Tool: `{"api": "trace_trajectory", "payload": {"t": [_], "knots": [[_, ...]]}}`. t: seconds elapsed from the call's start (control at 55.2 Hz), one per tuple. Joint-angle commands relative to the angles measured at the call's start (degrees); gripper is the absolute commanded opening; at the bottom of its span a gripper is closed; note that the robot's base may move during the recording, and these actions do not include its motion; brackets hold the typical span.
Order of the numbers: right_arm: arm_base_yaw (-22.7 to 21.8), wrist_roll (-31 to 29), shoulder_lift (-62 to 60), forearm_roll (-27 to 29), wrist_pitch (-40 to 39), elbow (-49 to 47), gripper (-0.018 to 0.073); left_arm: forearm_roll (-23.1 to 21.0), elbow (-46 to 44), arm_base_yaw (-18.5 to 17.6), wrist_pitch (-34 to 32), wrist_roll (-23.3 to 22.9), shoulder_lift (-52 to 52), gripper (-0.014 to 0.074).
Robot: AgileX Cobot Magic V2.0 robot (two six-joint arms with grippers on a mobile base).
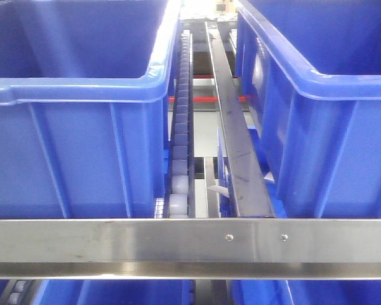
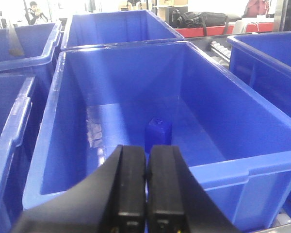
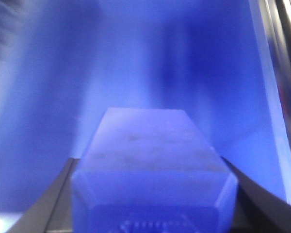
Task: Pick and sort blue part to right shelf
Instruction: 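Lower the right gripper's part into a blue bin and open it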
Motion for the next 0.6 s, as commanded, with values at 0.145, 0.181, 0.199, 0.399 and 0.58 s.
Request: {"api": "trace_trajectory", "payload": {"t": [0.145,0.181,0.199,0.399,0.58], "knots": [[-13.7,-15.1,9.3,15.9,-11.6,-3.4,0.0198,-0.2,-1.6,-0.2,-4.9,-0.4,0.6,0.0125],[-15.4,-18.0,11.2,19.6,-12.1,-4.2,0.0198,-0.2,-1.6,-0.2,-4.9,-0.4,0.6,0.0125],[-16.3,-19.7,12.1,21.3,-12.3,-4.6,0.0198,-0.2,-1.6,-0.2,-4.9,-0.4,0.6,0.0125],[-22.8,-31.2,20.8,31.0,-12.5,-10.5,0.0198,-0.2,-1.6,-0.2,-4.8,-0.4,0.6,0.0125],[-23.2,-32.0,29.8,31.2,-13.2,-15.6,0.0198,-0.2,-1.6,-0.2,-4.8,-0.4,0.6,0.0125]]}}
